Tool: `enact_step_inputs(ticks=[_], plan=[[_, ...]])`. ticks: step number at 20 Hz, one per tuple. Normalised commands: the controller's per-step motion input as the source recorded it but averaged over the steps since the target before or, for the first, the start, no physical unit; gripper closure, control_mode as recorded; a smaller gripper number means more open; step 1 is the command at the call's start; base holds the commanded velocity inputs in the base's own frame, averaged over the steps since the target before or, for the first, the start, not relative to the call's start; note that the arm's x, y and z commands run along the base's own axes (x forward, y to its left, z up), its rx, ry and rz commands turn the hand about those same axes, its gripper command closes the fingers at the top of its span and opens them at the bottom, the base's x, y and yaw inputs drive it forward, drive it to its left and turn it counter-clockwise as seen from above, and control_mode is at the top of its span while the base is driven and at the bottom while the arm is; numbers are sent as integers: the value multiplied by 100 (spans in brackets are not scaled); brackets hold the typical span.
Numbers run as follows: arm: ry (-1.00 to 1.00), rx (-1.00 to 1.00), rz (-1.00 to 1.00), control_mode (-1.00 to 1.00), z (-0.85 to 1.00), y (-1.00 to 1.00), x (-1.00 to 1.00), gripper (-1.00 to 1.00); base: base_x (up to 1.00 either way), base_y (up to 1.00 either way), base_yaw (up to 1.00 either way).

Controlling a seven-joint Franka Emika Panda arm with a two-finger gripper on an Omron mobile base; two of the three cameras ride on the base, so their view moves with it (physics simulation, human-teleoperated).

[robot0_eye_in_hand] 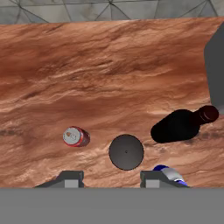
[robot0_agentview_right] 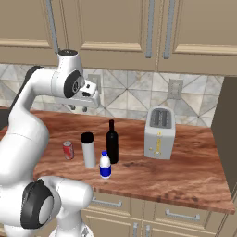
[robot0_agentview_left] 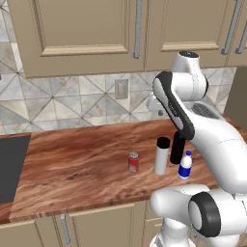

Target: Move the drinks to the dining counter.

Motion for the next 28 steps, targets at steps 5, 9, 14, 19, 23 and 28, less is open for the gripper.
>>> enact_step_inputs(ticks=[5, 9, 14, 19, 23, 28], plan=[[0, 0, 0, -100, -5, -11, -18, -100, 0, 0, 0], [0, 0, 0, -100, -11, -28, -36, -100, 0, 0, 0], [0, 0, 0, -100, -5, -28, -35, -100, 0, 0, 0], [0, 0, 0, -100, -6, -29, -27, -100, 0, 0, 0], [0, 0, 0, -100, -8, -19, -15, -100, 0, 0, 0], [0, 0, 0, -100, -12, -10, -12, -100, 0, 0, 0]])
